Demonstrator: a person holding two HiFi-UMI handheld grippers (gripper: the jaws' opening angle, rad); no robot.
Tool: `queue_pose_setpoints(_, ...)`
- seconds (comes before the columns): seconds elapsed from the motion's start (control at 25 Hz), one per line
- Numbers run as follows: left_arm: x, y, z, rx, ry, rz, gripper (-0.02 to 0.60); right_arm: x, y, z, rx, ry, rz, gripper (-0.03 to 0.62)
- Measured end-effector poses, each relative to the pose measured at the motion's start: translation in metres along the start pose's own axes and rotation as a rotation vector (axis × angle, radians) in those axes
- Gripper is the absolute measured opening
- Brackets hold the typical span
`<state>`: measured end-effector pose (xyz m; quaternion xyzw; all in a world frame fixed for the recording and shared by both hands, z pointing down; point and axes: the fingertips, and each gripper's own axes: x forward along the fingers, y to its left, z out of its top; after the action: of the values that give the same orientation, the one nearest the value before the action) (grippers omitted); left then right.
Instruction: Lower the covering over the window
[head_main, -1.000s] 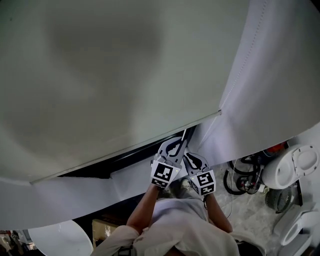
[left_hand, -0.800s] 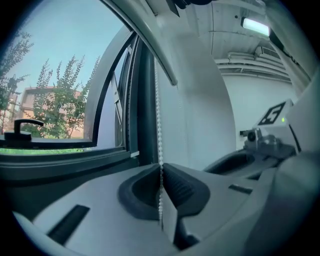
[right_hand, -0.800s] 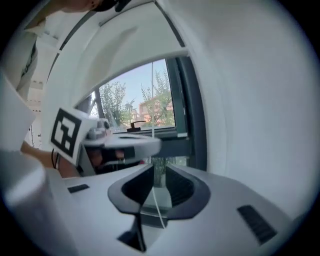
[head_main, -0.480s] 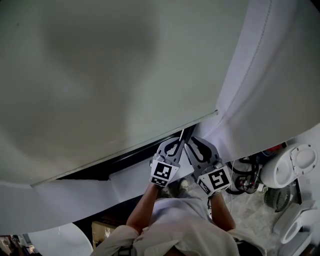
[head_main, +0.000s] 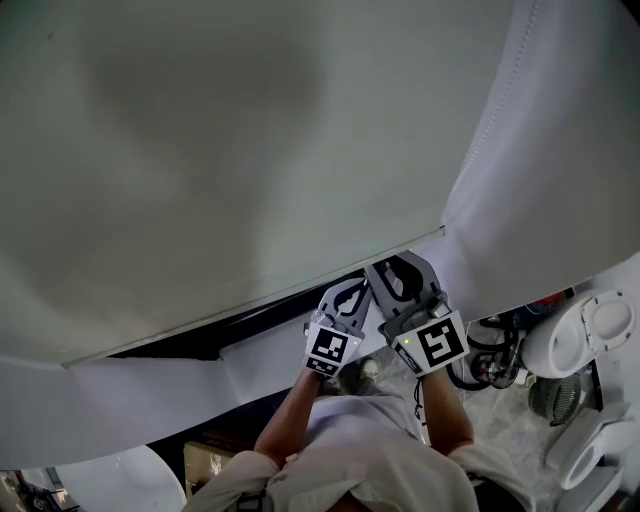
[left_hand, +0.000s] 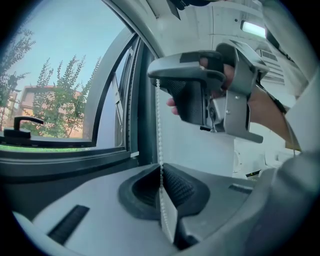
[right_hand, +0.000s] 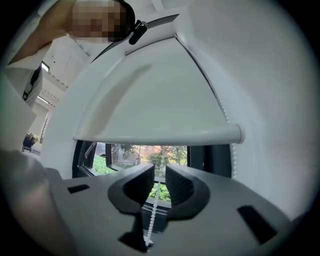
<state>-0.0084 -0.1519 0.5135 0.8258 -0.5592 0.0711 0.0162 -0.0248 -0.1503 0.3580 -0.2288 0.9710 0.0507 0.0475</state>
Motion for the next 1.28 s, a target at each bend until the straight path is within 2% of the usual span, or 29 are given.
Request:
queue_pose_setpoints(0.08,0.0,0.001,-0.002,-0.004,-0.004,-0.001,0.021,0.002,0.0,-0.003,0.004,-0.004,-0.006,0.018)
queue_pose_setpoints(0.16,-0.001,0.001,-0.005,-0.006,0.0,-0.003,0.021,0.002,0.001,-0.008,0.02,-0.012,-0.019,0.009)
queue_pose_setpoints(0.68,-0.004,-0.008,-0.055,-0.062,0.056,0.0,0.021,-0.006,0.005,-0.059,0.074,0.085,-0.058,0.006)
queue_pose_setpoints(0.88,0.005,-0.011,-0.096,-0.071,0.108,-0.005,0.021,-0.006,0.002,-0.103,0.094,0.144,-0.066,0.006)
queue_pose_setpoints(1.04,0.001,-0.011,-0.104,-0.082,0.146,-0.007,0.021,-0.004,0.002,-0.113,0.115,0.181,-0.069,0.005)
queue_pose_setpoints(1.28,0.004,-0.016,-0.135,-0.107,0.217,-0.027,0.021,-0.003,-0.002,-0.148,0.145,0.25,-0.074,0.005)
